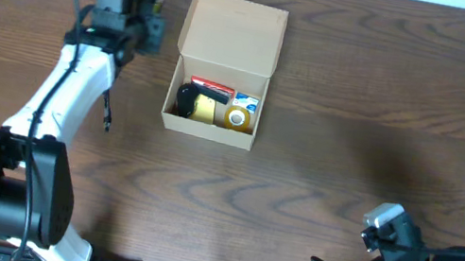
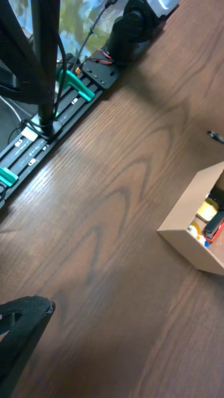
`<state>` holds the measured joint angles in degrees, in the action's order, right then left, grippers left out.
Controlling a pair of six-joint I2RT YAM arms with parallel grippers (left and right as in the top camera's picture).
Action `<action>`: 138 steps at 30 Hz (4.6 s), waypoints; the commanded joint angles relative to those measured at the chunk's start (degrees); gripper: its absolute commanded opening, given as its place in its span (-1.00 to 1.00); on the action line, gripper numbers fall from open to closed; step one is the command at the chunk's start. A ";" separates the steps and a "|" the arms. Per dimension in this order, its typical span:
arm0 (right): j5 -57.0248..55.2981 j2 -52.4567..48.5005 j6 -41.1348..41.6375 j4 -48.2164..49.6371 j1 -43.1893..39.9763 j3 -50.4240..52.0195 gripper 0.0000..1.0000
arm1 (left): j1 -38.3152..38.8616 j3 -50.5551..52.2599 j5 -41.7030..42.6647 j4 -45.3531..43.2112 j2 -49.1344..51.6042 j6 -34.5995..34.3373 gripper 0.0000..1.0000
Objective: Pack container
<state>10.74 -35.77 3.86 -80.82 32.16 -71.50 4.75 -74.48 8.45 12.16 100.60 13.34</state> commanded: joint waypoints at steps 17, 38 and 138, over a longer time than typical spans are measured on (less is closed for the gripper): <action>0.44 -0.02 0.35 0.00 0.02 -0.04 0.98 | 13.18 -2.51 11.17 10.95 -0.68 34.01 -0.89; 0.44 -0.02 0.35 0.00 0.02 -0.04 0.98 | 15.69 -2.51 4.26 16.44 -0.17 51.01 -0.89; 0.44 -0.02 0.35 0.00 0.02 -0.04 0.98 | -2.10 3.19 -15.82 28.68 -5.92 -34.80 0.25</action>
<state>10.76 -35.77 3.86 -80.79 32.16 -71.50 3.55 -72.23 -9.30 41.63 92.44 -19.97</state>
